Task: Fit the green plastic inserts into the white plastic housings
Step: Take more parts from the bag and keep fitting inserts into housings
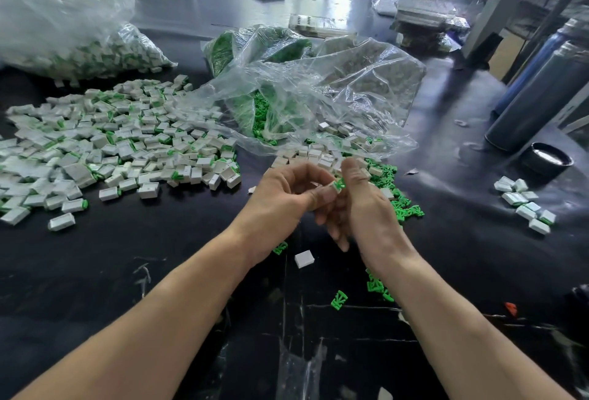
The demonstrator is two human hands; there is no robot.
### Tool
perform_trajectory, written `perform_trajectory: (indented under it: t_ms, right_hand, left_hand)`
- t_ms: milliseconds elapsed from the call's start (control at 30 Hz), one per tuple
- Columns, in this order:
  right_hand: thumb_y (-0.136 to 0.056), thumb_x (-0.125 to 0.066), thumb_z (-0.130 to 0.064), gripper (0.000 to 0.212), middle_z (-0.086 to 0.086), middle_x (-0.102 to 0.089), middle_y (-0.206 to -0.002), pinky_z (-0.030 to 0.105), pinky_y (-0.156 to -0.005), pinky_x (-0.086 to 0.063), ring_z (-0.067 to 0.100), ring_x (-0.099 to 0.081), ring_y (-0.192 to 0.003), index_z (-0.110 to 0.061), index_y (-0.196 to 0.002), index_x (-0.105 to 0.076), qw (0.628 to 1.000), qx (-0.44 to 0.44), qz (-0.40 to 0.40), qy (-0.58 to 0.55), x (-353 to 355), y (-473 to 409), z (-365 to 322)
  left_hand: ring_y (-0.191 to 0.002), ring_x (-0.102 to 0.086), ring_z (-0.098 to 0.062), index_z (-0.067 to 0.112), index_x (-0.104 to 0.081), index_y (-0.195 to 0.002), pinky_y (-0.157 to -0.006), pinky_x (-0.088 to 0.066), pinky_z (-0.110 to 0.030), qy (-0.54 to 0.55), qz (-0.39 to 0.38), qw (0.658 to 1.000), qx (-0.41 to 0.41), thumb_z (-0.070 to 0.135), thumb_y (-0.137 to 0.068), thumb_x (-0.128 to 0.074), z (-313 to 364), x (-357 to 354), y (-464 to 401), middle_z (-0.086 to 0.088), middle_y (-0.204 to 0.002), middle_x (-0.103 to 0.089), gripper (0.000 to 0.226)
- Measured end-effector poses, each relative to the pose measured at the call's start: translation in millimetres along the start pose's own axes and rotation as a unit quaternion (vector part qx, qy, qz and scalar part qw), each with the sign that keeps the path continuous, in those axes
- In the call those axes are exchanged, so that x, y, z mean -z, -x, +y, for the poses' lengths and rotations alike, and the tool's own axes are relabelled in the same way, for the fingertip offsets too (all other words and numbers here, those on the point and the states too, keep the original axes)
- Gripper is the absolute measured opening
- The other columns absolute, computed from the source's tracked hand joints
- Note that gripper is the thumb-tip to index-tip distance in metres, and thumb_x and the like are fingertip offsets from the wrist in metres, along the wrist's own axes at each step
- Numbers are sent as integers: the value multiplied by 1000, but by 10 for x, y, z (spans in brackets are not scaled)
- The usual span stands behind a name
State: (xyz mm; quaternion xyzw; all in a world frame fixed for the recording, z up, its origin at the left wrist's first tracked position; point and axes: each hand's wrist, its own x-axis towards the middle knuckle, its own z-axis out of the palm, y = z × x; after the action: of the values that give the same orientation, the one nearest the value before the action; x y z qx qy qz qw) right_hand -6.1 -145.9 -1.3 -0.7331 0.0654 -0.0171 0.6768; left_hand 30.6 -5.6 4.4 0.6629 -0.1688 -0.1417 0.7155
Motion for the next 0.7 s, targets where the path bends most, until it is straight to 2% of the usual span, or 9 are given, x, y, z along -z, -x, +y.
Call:
perform_trajectory:
  t_ms: [100, 167, 233, 300, 333, 433, 567, 633, 700]
  right_hand:
    - [-102, -32, -65, 70, 1, -55, -51, 20, -36, -30, 12, -44, -39, -26, -58, -70, 999, -20, 31, -16, -48, -3, 8]
    - [-102, -34, -61, 65, -8, -51, -46, 18, -37, -31, 7, -42, -37, -33, -55, -69, 997, -34, 67, -15, -77, -20, 19]
    - [-92, -34, -63, 54, -9, -56, -48, 27, -47, -40, 9, -51, -46, -42, -61, -71, 994, -32, 100, 15, -106, -50, 52]
    - [-81, -33, -67, 49, -5, -61, -57, 43, -61, -48, 21, -59, -61, -41, -66, -72, 993, -18, 115, 22, -131, -78, 83]
    - [-77, -31, -69, 51, -3, -61, -60, 46, -66, -47, 24, -59, -65, -40, -65, -72, 992, -11, 123, 26, -140, -87, 91]
    - [-81, -28, -65, 53, -7, -60, -59, 39, -67, -42, 19, -54, -62, -41, -57, -69, 989, 4, 140, 49, -141, -106, 122]
    - [-89, -28, -51, 55, -18, -57, -47, 26, -60, -39, 6, -53, -57, -45, -50, -66, 986, 13, 148, 76, -140, -95, 137]
    - [-89, -28, -51, 55, -18, -58, -48, 25, -60, -39, 6, -54, -58, -44, -51, -68, 986, 13, 150, 67, -143, -98, 135]
    - [-88, -31, -52, 52, -14, -65, -56, 30, -63, -44, 12, -60, -64, -41, -58, -72, 989, 7, 140, 43, -134, -122, 174]
  left_hand:
    - [-71, -62, -29, -15, -60, -104, -75, -56, -33, 13, -10, 1000, 8, -2, -95, -64, -2, -45, 7, -24, -80, -65, 16]
    - [-77, -64, -26, -13, -63, -103, -81, -56, -33, 8, -2, 1000, 17, -2, -94, -65, -7, -76, 13, -20, -85, -68, 14]
    - [-74, -65, -16, -9, -66, -100, -75, -56, -24, 10, 6, 1000, 20, -4, -93, -66, -33, -102, 14, -12, -81, -69, 8]
    - [-67, -65, -11, -8, -67, -98, -67, -53, -19, 27, 14, 999, 22, -5, -92, -66, -56, -121, 12, -8, -76, -70, 6]
    - [-66, -65, -11, -8, -67, -98, -66, -53, -18, 32, 17, 999, 24, -5, -92, -67, -60, -126, 10, -8, -76, -70, 7]
    - [-64, -65, -9, -7, -68, -97, -64, -52, -18, 45, 23, 998, 27, -5, -92, -67, -69, -129, 12, -7, -75, -70, 6]
    - [-66, -65, -10, -11, -67, -98, -64, -53, -18, 34, 25, 999, 22, -2, -91, -70, -64, -123, 11, -9, -78, -71, 11]
    - [-67, -66, -11, -11, -68, -97, -66, -53, -18, 26, 24, 999, 17, -2, -90, -71, -57, -122, 11, -10, -78, -71, 11]
    - [-67, -66, -12, -10, -69, -96, -66, -53, -18, 22, 26, 999, 15, -3, -90, -71, -51, -120, 14, -10, -76, -71, 9]
